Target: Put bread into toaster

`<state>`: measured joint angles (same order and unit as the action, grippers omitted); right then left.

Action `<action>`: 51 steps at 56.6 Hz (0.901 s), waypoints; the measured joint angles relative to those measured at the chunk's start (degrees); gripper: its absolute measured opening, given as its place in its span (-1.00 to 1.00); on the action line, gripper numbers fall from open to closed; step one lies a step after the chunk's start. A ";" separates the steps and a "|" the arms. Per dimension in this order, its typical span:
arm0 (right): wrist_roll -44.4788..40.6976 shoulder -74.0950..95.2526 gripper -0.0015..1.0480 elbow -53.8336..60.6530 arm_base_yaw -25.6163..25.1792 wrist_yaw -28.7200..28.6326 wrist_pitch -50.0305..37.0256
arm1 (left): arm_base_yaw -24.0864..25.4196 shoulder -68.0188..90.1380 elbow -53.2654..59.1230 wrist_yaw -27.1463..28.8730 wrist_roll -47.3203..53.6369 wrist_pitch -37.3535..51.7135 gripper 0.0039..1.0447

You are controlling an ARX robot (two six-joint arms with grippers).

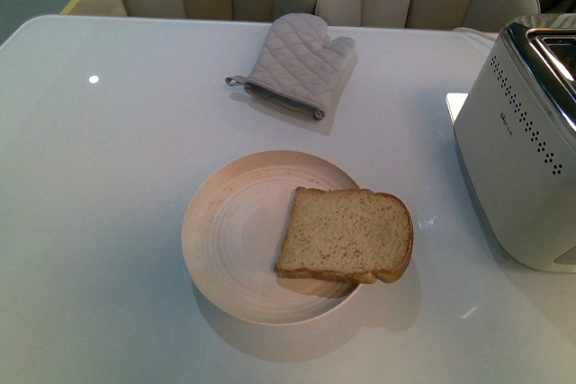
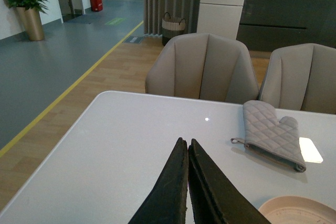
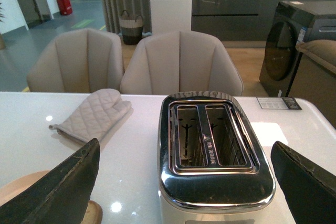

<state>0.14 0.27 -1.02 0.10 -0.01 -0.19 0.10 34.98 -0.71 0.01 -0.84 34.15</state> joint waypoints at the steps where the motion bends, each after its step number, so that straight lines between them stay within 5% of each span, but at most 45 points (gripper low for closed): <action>1: 0.00 0.00 0.83 0.00 0.00 0.00 0.00 | 0.00 -0.39 0.00 0.00 0.00 -0.35 -0.95; 51: 0.00 0.00 0.83 0.00 0.00 0.00 0.00 | 0.00 -22.99 0.00 0.02 0.00 -22.10 -0.95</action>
<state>0.14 0.27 -1.02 0.10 -0.01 -0.19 0.10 11.99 -0.71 0.03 -0.84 12.05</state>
